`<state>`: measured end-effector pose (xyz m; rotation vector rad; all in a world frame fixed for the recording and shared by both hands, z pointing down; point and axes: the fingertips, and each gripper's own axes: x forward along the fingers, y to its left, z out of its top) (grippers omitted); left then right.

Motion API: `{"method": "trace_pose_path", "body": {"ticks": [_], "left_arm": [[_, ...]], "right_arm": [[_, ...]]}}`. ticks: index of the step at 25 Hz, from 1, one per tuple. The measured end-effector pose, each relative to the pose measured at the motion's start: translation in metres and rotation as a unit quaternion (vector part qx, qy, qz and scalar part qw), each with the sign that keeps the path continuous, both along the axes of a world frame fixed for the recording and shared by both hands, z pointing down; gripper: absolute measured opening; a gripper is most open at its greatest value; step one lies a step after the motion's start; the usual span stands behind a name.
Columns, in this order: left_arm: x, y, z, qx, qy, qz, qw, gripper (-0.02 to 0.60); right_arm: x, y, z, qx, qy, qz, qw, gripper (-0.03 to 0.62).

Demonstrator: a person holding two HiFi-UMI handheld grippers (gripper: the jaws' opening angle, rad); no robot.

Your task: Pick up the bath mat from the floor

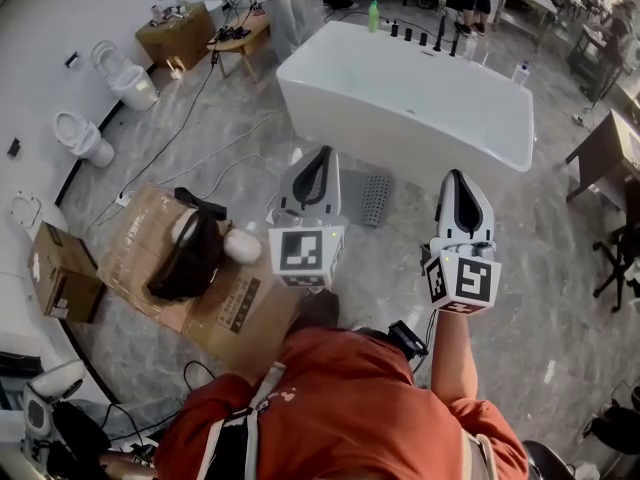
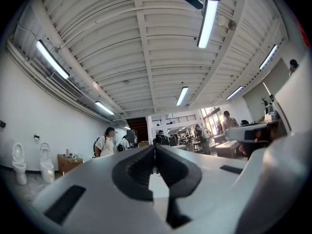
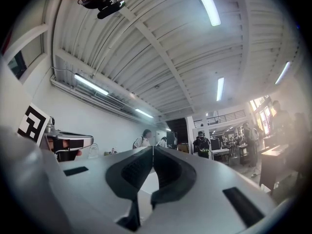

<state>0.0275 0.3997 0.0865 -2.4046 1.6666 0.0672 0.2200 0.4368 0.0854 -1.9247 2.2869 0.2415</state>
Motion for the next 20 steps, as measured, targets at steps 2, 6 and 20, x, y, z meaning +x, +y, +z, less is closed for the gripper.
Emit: {"method": "trace_pose_path", "body": {"ticks": [2, 6, 20], "left_arm": [[0.006, -0.003, 0.001, 0.002, 0.000, 0.002, 1.0000, 0.017], [0.012, -0.014, 0.008, -0.001, -0.009, 0.004, 0.9999, 0.017], [0.008, -0.076, 0.024, -0.019, 0.012, 0.011, 0.9997, 0.017]], "right_arm": [[0.005, -0.003, 0.002, -0.002, -0.002, 0.002, 1.000, 0.014], [0.007, -0.015, 0.010, -0.006, 0.007, 0.006, 1.000, 0.014], [0.004, -0.075, 0.024, -0.020, 0.022, 0.016, 0.999, 0.014]]}}
